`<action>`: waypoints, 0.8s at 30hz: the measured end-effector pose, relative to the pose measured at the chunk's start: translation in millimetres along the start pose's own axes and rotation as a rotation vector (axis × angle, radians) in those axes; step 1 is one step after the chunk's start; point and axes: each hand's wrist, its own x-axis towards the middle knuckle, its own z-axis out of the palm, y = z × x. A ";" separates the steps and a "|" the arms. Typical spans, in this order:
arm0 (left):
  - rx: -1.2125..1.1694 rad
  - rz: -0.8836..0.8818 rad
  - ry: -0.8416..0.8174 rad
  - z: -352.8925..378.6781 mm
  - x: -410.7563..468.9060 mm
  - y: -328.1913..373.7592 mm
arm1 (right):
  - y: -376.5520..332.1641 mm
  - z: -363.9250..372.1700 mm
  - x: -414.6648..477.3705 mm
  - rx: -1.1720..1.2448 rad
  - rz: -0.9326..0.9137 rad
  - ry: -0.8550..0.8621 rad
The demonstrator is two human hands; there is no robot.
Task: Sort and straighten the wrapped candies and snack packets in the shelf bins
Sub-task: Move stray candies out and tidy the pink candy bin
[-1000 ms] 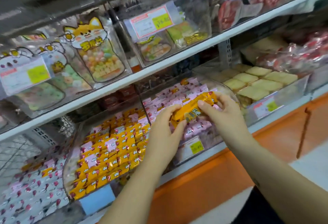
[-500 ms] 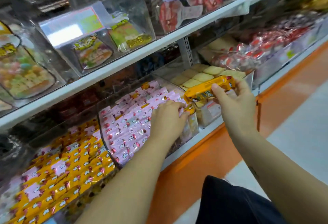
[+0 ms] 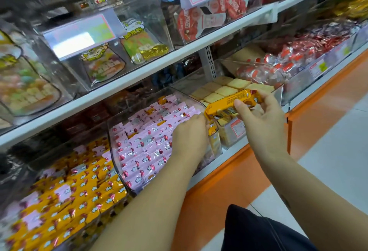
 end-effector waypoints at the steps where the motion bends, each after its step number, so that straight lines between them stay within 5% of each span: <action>1: -0.013 -0.013 -0.001 -1.4 -0.3 -0.6 | -1.7 1.5 -1.2 0.004 -0.002 -0.003; 9: -0.448 -0.160 0.099 -31.0 -31.2 -36.3 | -10.0 29.2 -18.9 0.039 0.008 -0.081; 20: -0.311 -0.293 0.313 -61.5 -120.8 -151.7 | -13.8 118.6 -72.3 0.068 0.001 -0.331; 24: -0.265 -0.415 0.164 -59.5 -130.7 -186.1 | -16.6 141.3 -88.9 0.052 0.026 -0.396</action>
